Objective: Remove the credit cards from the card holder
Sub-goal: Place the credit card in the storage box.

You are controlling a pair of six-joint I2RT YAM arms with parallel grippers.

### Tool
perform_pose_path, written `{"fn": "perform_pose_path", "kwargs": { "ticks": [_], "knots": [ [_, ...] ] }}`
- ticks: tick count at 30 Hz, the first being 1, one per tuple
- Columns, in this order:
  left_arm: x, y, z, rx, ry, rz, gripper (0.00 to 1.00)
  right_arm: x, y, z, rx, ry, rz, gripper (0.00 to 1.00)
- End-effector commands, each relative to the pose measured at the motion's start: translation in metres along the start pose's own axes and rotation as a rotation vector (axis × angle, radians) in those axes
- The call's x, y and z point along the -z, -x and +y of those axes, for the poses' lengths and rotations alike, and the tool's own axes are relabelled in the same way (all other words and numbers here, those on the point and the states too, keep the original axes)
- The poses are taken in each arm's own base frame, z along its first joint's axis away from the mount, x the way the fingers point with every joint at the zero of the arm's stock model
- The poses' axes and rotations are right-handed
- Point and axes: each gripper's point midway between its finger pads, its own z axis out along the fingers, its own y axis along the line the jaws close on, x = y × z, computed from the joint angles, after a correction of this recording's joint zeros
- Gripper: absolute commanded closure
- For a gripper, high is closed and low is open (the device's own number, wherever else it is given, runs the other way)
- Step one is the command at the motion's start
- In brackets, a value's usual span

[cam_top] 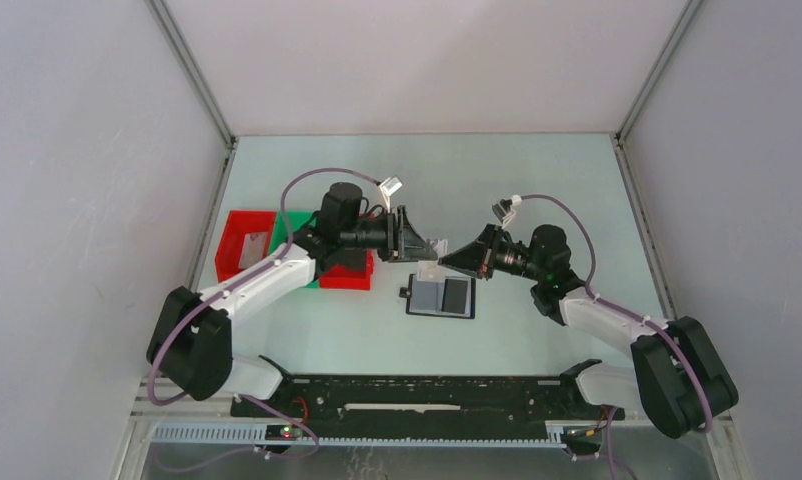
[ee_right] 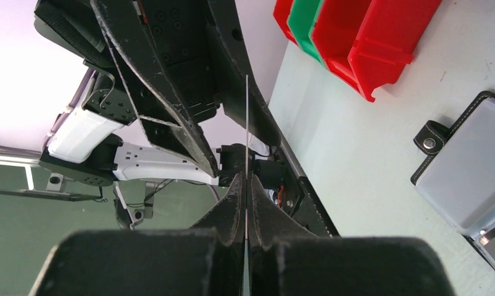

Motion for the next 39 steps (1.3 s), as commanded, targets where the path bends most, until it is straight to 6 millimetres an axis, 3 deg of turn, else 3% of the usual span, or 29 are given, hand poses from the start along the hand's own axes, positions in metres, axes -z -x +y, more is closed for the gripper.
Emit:
{"fn": "perform_pose_path", "kwargs": {
  "ticks": [1,7,12,15,17,18,22,24,30,39],
  "knots": [
    [0.001,0.000,-0.009,-0.009,-0.054,0.000,0.53,-0.002,0.007,0.016,0.038,0.056,-0.029,1.00],
    [0.000,0.001,-0.008,0.001,-0.053,0.000,0.83,-0.003,0.009,0.011,0.031,0.037,-0.038,1.00],
    [0.002,0.004,-0.011,0.008,-0.057,-0.016,1.00,-0.003,0.009,0.009,0.024,0.031,-0.034,0.99],
    [0.006,0.009,-0.009,0.002,-0.044,-0.031,1.00,-0.001,0.009,-0.001,0.000,-0.005,-0.034,0.60],
    [0.017,0.010,0.006,0.001,0.038,-0.021,1.00,0.004,0.011,-0.009,-0.003,-0.051,-0.049,0.46],
    [0.043,0.025,0.030,-0.040,0.204,-0.052,1.00,0.016,0.017,-0.020,0.017,-0.131,-0.090,0.37],
    [0.112,0.044,0.083,-0.062,0.555,-0.075,1.00,0.042,0.026,-0.039,0.030,-0.238,-0.124,0.36],
    [0.147,0.057,0.099,-0.041,0.671,-0.111,1.00,0.053,0.027,-0.046,0.036,-0.275,-0.125,0.35],
    [0.228,0.080,0.117,-0.058,0.910,-0.227,1.00,0.068,0.025,-0.058,0.024,-0.312,-0.101,0.36],
    [0.305,0.074,0.146,-0.070,1.175,-0.066,1.00,0.064,0.025,-0.061,-0.006,-0.302,-0.079,0.36]
  ]
}}
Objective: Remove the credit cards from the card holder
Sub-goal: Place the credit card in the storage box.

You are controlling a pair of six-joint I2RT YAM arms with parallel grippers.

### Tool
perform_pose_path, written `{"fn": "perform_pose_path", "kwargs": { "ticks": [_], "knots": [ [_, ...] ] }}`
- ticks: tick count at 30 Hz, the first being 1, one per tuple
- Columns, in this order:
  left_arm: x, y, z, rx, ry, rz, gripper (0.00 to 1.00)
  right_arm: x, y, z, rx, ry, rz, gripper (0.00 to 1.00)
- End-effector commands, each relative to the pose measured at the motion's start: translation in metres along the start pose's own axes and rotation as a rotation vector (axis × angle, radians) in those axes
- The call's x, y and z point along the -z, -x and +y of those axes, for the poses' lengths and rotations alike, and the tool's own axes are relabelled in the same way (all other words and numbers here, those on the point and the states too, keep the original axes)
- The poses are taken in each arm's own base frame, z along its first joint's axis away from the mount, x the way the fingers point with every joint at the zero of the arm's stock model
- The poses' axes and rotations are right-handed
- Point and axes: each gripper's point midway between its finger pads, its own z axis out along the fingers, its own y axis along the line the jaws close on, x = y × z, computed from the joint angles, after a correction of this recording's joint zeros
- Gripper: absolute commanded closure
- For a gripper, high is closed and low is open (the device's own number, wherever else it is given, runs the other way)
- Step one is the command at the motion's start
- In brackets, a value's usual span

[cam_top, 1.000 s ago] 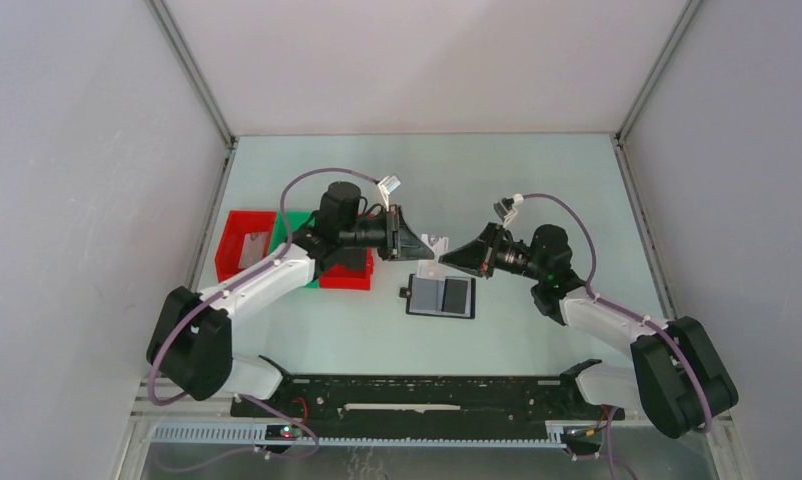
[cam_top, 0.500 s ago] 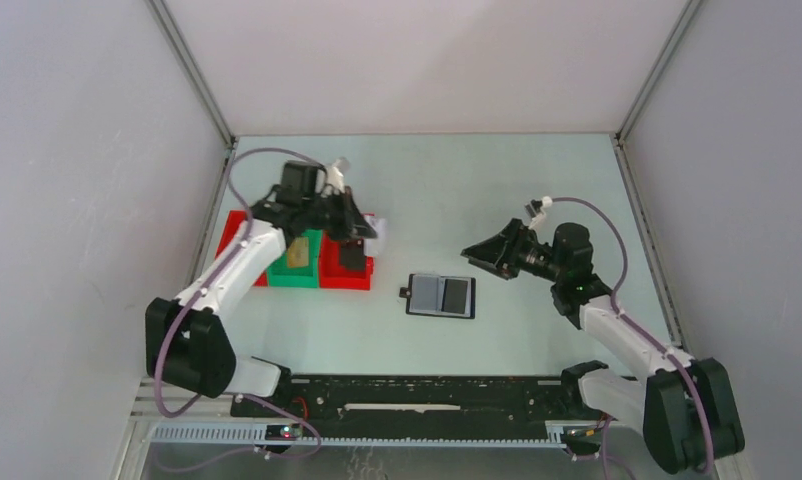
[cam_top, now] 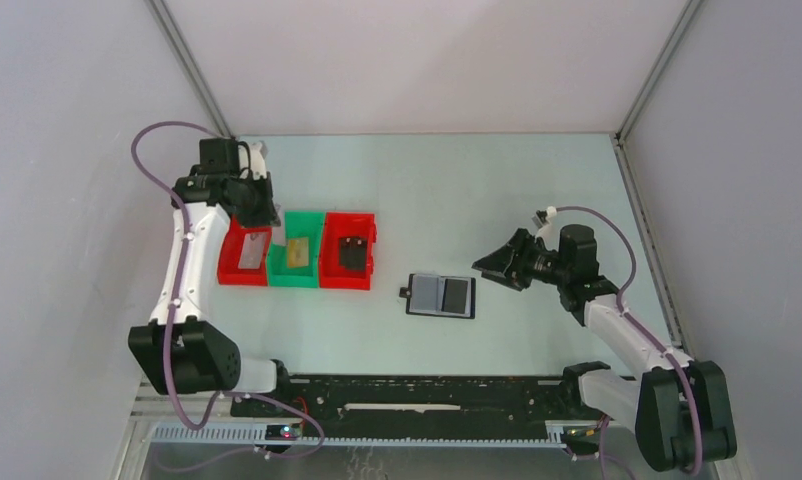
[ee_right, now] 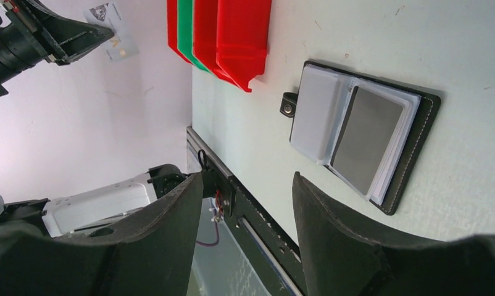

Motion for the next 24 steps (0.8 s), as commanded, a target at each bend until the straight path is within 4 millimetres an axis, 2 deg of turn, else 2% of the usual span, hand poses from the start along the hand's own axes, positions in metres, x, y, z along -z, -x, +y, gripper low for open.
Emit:
{"fn": "perform_pose_path", "kwargs": {
  "ticks": [1,5,9,12,18,24],
  "knots": [
    [0.014,-0.003,0.045,-0.133,0.174,0.089,1.00,0.000,0.004,0.009,0.032,0.030,0.013,0.36],
    [0.017,-0.002,0.069,-0.175,0.246,0.097,1.00,-0.001,0.002,0.007,0.027,0.025,0.025,0.36],
    [0.014,0.008,0.075,-0.251,0.255,0.050,1.00,-0.004,0.000,0.002,0.017,0.021,0.044,0.36],
    [0.005,0.013,0.080,-0.260,0.233,0.046,1.00,-0.008,0.000,-0.001,0.006,0.028,0.057,0.37],
    [-0.010,0.010,0.095,-0.166,0.103,0.063,1.00,-0.018,0.002,-0.007,-0.030,0.042,0.091,0.37],
    [-0.039,-0.001,0.107,-0.121,0.027,0.108,1.00,-0.028,0.006,-0.012,-0.050,0.053,0.123,0.38]
  ]
}}
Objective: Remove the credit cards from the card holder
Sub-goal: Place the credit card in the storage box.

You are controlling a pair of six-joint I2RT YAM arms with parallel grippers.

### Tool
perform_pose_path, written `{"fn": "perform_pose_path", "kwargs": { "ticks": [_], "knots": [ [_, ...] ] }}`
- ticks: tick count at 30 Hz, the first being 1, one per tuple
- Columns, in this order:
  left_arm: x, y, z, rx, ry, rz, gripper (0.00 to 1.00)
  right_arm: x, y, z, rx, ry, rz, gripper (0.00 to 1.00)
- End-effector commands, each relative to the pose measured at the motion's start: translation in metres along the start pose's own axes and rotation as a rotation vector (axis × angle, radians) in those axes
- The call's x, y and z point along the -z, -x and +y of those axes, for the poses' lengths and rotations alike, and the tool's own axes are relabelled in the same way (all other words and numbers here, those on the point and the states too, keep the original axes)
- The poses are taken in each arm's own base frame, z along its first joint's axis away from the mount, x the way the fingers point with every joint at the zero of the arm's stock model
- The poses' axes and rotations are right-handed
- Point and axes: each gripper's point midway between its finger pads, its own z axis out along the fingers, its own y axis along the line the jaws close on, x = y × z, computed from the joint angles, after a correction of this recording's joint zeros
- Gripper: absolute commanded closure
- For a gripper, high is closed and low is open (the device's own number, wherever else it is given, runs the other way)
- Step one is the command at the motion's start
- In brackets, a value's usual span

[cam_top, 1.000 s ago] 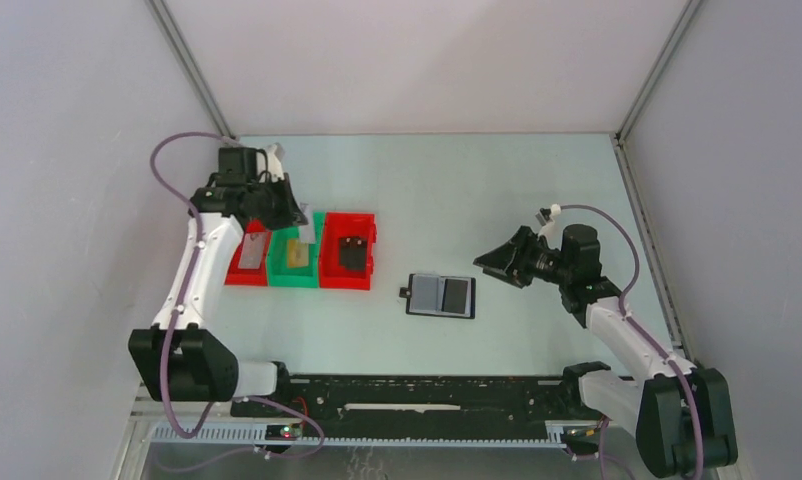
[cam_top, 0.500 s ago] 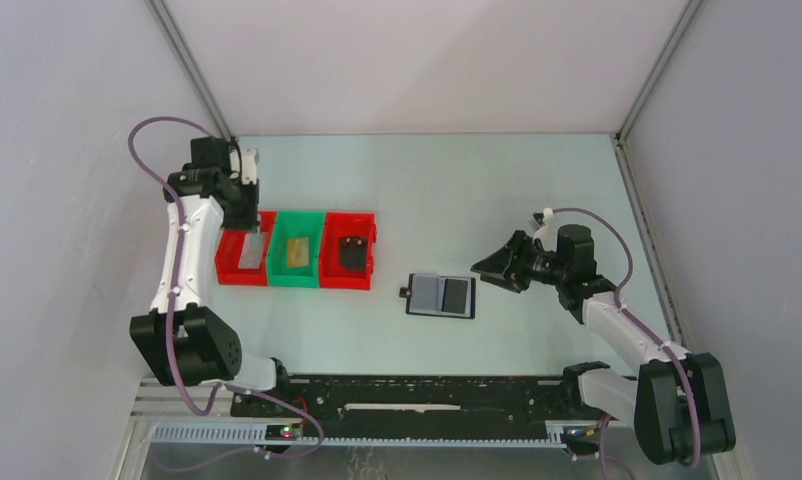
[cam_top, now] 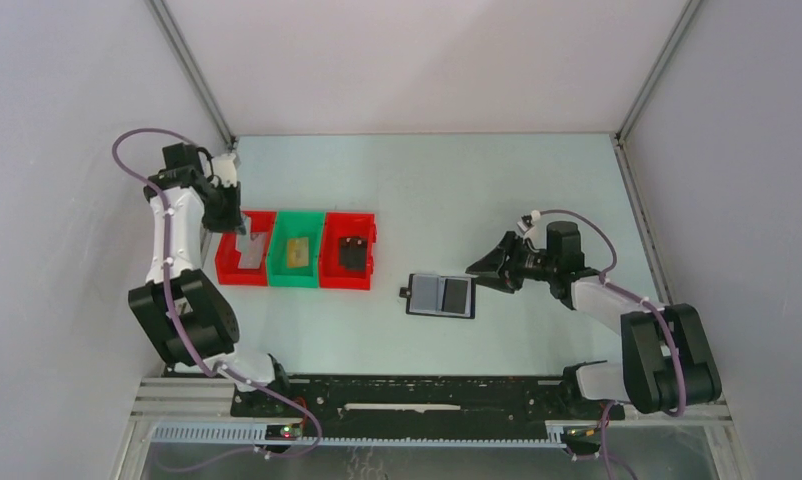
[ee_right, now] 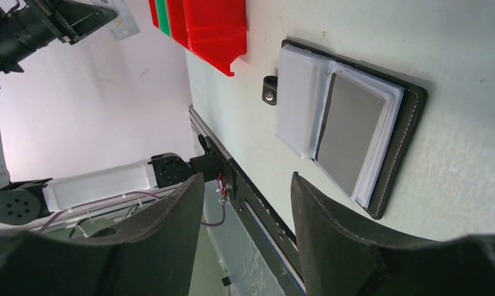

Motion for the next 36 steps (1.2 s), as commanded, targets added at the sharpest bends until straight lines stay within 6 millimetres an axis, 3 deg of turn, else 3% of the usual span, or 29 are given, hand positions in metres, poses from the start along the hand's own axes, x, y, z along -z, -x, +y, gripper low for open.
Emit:
{"fn": "perform_pose_path", "kwargs": {
  "ticks": [1,8,19,24,30,33,36],
  "knots": [
    [-0.022,0.004,-0.004,-0.016,-0.102,-0.014,1.00,-0.003,0.015,0.021,0.065,0.071,-0.003,0.38],
    [-0.066,-0.006,0.012,0.025,-0.073,0.041,1.00,-0.005,0.016,0.018,0.056,0.067,0.009,0.39],
    [-0.104,-0.021,0.027,0.040,-0.026,0.092,1.00,-0.006,0.017,0.016,0.047,0.065,0.009,0.39],
    [-0.109,-0.024,0.035,0.058,0.025,0.087,0.89,-0.005,0.018,0.016,0.052,0.063,0.007,0.39],
    [-0.111,-0.023,0.034,0.086,0.023,0.095,0.84,-0.004,0.016,0.015,0.058,0.051,0.004,0.39],
    [-0.102,-0.014,0.035,0.106,0.039,0.073,0.83,-0.003,0.016,0.016,0.063,0.051,0.002,0.39],
    [-0.080,-0.002,0.044,0.109,0.106,0.041,0.81,-0.003,0.016,0.016,0.064,0.051,0.001,0.39]
  ]
}}
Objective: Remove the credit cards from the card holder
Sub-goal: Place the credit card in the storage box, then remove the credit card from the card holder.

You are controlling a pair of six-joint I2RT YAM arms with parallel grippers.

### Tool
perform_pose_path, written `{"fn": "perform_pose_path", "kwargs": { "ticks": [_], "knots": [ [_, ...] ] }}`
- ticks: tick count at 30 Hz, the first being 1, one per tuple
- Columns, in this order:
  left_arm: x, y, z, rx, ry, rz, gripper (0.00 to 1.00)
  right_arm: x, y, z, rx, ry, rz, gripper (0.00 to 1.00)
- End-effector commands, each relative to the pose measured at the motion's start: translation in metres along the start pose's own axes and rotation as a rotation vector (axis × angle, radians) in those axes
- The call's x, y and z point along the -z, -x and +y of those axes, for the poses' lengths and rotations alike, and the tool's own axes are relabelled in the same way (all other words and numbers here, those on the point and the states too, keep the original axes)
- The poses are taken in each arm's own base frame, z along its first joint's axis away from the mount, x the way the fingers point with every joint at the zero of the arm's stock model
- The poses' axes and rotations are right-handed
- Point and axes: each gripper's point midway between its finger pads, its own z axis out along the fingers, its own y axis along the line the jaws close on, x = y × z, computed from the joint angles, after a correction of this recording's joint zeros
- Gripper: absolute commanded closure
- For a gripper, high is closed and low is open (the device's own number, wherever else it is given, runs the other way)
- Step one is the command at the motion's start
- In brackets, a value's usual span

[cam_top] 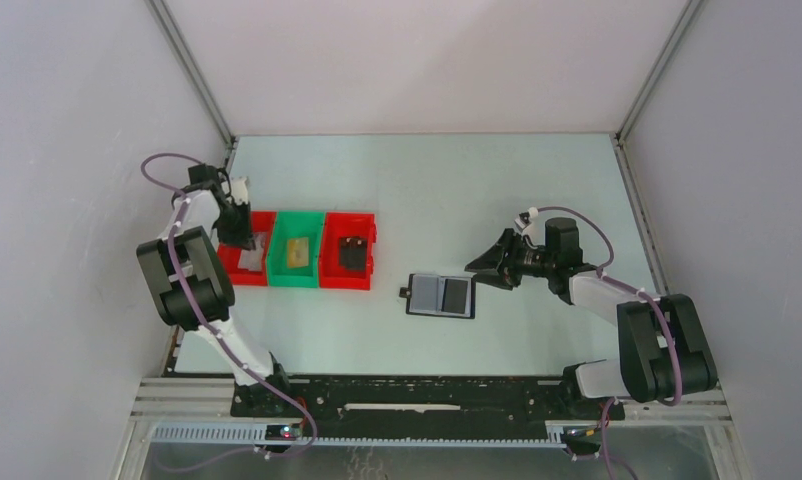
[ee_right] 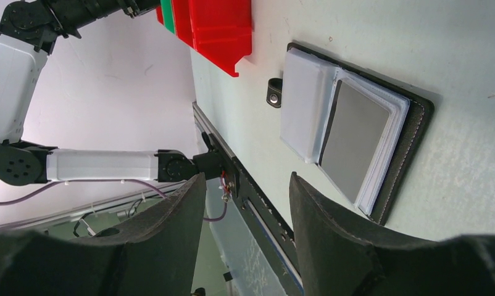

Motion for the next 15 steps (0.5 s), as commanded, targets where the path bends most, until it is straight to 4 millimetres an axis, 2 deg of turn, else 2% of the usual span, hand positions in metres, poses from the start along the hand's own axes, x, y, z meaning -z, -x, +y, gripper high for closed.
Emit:
{"fn": "perform_pose_path", "kwargs": {
  "ticks": [1,5,7,11,13,15],
  "knots": [
    [0.043,0.027,0.016,0.030,0.113,-0.092,0.80,0.003,0.010,0.016,0.068,0.028,-0.026,0.39],
    [0.104,0.044,0.020,0.046,0.209,-0.197,0.80,0.004,0.010,0.015,0.074,0.012,-0.035,0.39],
    [0.140,0.053,0.009,0.054,0.219,-0.292,0.79,0.004,0.009,0.012,0.086,-0.014,-0.045,0.39],
    [0.201,0.062,-0.042,-0.018,0.209,-0.481,0.72,0.000,0.005,0.003,0.120,-0.105,-0.073,0.39],
    [0.218,0.059,-0.078,-0.072,0.159,-0.543,0.70,-0.003,-0.002,-0.003,0.132,-0.174,-0.069,0.39],
    [0.226,0.054,-0.111,-0.092,0.087,-0.591,0.67,-0.006,-0.009,-0.009,0.127,-0.226,-0.066,0.39]
  ]
}}
